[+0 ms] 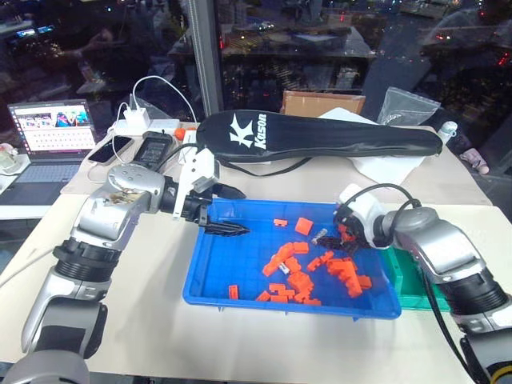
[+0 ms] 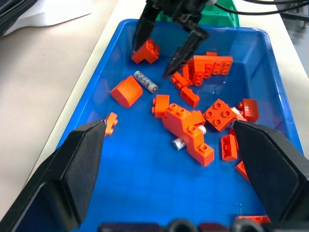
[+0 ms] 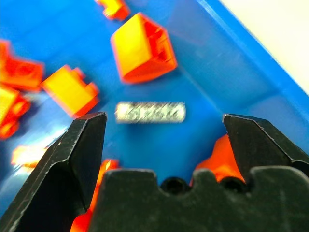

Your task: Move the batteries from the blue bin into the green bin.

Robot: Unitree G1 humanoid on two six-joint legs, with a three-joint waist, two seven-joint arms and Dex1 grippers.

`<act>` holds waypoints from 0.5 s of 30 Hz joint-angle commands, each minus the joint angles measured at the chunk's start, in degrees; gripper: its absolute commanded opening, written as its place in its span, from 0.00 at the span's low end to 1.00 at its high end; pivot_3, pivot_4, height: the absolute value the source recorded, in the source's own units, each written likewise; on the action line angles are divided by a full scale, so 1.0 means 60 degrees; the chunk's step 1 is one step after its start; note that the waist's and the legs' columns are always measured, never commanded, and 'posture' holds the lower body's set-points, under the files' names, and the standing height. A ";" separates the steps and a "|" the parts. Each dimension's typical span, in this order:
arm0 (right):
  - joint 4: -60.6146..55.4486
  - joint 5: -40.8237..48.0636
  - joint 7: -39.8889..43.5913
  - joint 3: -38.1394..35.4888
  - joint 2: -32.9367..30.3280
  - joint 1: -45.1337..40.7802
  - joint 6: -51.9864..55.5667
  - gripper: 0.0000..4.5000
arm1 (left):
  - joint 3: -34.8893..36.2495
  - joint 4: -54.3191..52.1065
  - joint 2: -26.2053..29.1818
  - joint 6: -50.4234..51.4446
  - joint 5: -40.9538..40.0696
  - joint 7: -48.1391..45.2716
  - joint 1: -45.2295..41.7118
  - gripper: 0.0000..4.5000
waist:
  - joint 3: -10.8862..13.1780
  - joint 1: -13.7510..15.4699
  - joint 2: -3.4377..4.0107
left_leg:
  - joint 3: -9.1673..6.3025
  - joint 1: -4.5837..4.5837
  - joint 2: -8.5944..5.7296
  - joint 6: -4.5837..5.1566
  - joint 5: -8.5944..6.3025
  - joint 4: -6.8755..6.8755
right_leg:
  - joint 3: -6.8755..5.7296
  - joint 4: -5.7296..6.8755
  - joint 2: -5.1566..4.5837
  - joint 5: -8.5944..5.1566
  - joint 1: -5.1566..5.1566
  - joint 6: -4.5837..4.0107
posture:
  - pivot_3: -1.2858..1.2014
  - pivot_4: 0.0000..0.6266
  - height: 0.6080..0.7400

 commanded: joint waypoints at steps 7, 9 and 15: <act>0.0532 -0.0375 0.0086 0.0083 0.0482 0.0123 -0.0643 0.99 | 0.0226 -0.0413 0.0223 0.0048 -0.0081 0.0156 -0.0006 1.00 | 0.0000 -0.0021 0.0001 | 0.0000 0.0002 0.0000 0.0000 0.0000 0.0000 | 0.0000 0.0003 0.0001 0.0000 0.0000 0.0000 | 0.52 0.24 0.93; 0.0666 -0.0471 0.0114 0.0127 0.0560 0.0145 -0.0821 0.99 | 0.0225 -0.0458 0.0237 0.0073 -0.0098 0.0185 0.0012 1.00 | 0.0000 -0.0024 0.0001 | 0.0000 0.0004 0.0000 0.0000 0.0000 0.0000 | 0.0000 0.0003 0.0002 -0.0001 0.0001 0.0002 | 0.52 0.24 0.93; 0.0845 -0.0498 0.0166 -0.0023 0.0694 0.0262 -0.1196 0.75 | 0.0236 -0.0638 0.0330 0.0151 -0.0154 0.0209 0.0104 1.00 | 0.0000 -0.0022 0.0001 | 0.0000 0.0006 0.0001 0.0000 0.0000 0.0000 | 0.0000 0.0003 0.0002 -0.0001 0.0003 0.0001 | 0.52 0.24 0.93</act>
